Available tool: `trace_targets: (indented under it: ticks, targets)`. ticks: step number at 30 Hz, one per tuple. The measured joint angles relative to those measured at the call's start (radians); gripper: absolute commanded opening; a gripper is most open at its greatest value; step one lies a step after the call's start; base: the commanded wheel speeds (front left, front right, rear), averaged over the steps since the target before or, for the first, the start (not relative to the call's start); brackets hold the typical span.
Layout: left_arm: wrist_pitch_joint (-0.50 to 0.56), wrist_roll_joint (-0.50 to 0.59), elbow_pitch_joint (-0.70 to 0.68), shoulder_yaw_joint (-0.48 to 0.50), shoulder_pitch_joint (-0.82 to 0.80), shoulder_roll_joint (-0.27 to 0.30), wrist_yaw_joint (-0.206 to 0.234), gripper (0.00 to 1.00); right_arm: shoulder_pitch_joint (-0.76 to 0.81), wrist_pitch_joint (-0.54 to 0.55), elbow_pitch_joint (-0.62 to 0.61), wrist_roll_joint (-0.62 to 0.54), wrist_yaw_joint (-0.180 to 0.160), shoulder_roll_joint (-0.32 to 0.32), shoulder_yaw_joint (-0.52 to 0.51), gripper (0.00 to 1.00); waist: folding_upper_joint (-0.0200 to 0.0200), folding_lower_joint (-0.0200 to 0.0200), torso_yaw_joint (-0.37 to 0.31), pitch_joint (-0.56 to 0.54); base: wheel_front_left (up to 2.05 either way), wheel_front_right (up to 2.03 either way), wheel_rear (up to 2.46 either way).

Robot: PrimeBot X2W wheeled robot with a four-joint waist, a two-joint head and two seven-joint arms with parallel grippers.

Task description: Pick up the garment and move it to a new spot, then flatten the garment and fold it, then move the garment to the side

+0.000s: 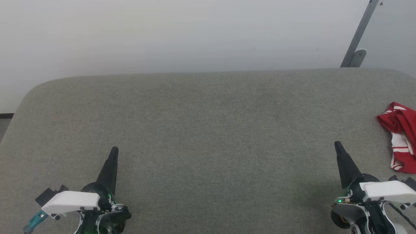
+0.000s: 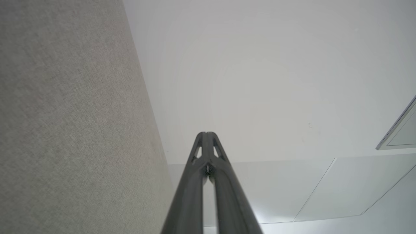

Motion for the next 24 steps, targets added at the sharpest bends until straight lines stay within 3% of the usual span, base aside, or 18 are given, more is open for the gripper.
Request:
trace_targets:
  ticks: [24]
  targets:
    - [0.0,0.0,0.0,0.0,0.0,0.0,0.0,0.0,0.0,0.0,0.0,0.0,0.0,0.0,0.0,0.0,0.0,0.0,0.0,0.0,0.0,0.0,0.0]
